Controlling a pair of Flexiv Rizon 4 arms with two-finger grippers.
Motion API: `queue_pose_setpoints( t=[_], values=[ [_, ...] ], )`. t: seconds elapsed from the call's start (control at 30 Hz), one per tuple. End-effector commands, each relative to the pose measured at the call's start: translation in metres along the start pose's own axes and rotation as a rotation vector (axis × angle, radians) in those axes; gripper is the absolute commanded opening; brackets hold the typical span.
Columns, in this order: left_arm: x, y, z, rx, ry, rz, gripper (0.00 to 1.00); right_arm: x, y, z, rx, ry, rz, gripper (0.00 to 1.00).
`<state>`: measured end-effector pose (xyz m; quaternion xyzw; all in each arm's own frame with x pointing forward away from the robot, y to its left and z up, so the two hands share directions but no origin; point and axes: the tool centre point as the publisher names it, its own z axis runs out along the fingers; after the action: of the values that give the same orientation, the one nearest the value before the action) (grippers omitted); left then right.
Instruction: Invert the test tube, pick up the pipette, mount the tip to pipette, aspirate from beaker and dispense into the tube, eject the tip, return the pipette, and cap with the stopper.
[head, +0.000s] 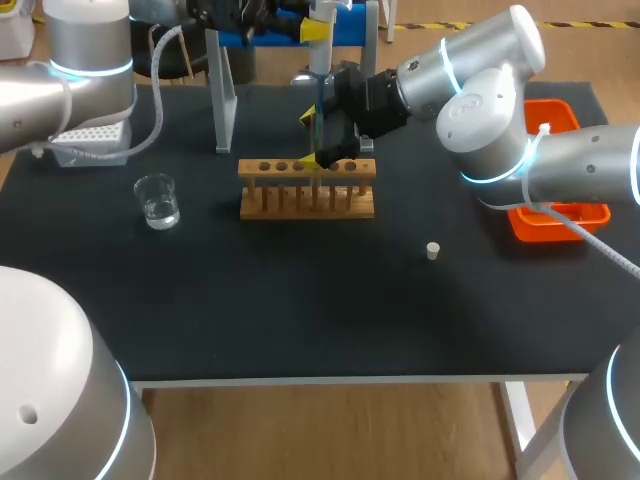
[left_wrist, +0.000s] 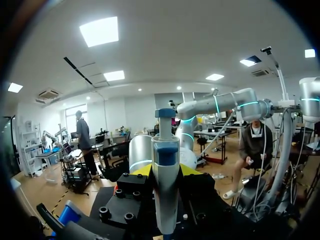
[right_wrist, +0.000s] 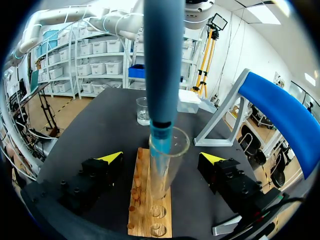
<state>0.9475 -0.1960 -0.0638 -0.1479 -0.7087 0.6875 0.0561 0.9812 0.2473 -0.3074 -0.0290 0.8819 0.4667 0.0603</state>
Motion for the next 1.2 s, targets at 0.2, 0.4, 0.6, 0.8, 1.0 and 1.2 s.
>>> queue_pose_setpoints(
  t=[0.2, 0.4, 0.6, 0.8, 1.0, 1.2],
  values=[
    [-0.0015, 0.0044, -0.0022, 0.005, 0.008, 0.001, 0.00, -0.0013, 0.0002, -0.0004, 0.003, 0.004, 0.000, 1.00],
    [-0.0016, 0.0070, -0.0026, 0.008, 0.009, -0.003, 0.00, -0.0013, 0.0002, -0.0004, 0.003, 0.004, 0.000, 1.00],
    [-0.0018, 0.0087, -0.0031, 0.008, 0.008, -0.005, 0.00, -0.0013, 0.0002, -0.0004, 0.003, 0.004, 0.000, 1.00],
    [-0.0021, 0.0101, -0.0034, 0.009, 0.007, -0.005, 0.00, -0.0013, 0.0002, -0.0004, 0.003, 0.004, 0.000, 1.00],
    [-0.0031, 0.0112, -0.0035, 0.010, 0.007, -0.006, 0.00, -0.0013, 0.0002, -0.0004, 0.003, 0.004, 0.000, 1.00],
    [-0.0038, 0.0115, -0.0037, 0.011, 0.006, -0.008, 0.00, -0.0013, 0.0002, -0.0004, 0.003, 0.004, 0.000, 1.00]
  ],
)
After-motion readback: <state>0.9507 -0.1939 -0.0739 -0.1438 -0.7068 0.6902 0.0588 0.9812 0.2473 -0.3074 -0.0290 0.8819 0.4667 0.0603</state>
